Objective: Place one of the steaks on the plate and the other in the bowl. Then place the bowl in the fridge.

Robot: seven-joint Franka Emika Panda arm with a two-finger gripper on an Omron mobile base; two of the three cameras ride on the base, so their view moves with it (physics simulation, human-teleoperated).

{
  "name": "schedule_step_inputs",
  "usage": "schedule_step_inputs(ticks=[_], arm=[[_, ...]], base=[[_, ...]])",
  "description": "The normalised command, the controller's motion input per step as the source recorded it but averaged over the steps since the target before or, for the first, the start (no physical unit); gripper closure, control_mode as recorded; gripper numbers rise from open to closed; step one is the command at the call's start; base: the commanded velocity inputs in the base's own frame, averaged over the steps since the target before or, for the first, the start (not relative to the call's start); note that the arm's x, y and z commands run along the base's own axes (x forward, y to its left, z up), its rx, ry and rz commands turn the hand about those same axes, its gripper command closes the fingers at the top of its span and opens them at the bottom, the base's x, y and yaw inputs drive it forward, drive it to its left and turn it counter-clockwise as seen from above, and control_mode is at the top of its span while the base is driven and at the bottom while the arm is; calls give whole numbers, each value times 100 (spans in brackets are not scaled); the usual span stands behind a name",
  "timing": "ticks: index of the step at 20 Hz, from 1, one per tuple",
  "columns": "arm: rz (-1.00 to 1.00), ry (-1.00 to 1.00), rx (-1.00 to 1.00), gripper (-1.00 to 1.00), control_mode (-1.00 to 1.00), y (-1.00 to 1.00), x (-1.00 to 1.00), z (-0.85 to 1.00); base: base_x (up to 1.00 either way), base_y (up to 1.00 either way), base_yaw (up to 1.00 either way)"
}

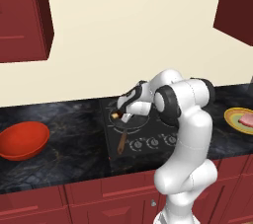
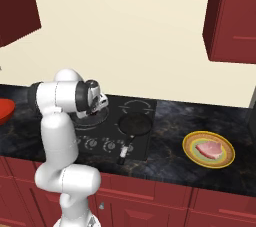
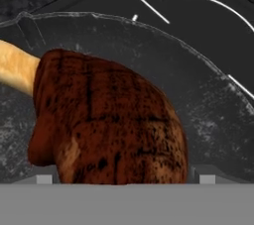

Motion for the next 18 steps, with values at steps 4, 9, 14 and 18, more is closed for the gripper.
schedule_step_inputs(ticks=[4,9,14,18], arm=[[0,0,0,100,-100,0,4,-5],[1,-13,0,100,-100,16,-65,-17],[2,-11,0,100,-100,21,-47,-18],[0,-10,3,100,-100,-13,-18,74]], base=[[0,0,0],[0,0,0],[0,0,0],[0,0,0]])
